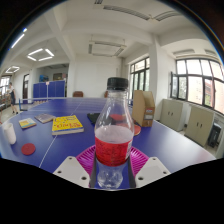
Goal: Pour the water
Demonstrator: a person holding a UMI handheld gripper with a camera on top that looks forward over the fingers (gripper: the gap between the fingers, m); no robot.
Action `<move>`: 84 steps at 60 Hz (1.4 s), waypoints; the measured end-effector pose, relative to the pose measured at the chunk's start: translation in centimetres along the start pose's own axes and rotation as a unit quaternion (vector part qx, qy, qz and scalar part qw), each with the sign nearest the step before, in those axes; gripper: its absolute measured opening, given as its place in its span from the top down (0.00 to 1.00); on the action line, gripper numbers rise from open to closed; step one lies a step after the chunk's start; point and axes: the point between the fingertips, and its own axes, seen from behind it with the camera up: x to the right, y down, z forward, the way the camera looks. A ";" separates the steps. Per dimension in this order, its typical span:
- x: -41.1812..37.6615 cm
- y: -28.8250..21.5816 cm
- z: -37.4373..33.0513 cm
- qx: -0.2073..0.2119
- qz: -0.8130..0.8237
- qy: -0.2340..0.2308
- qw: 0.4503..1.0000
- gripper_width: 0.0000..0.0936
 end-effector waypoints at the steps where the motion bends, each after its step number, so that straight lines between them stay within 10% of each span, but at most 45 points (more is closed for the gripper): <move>1: 0.0 0.0 0.0 0.003 -0.002 0.000 1.000 0.54; 22: -0.1 -3.5 -1.7 0.014 -0.059 0.063 0.996 0.67; 44: -8.7 -26.4 -6.8 0.141 -0.467 0.230 0.842 0.66; 53: -24.9 -31.4 -6.8 0.233 -0.681 0.197 0.666 0.66; 68: -42.4 -23.2 -3.3 0.260 -0.874 0.091 0.400 0.66; 84: -46.2 -17.1 -1.3 0.231 -0.916 0.056 0.323 0.67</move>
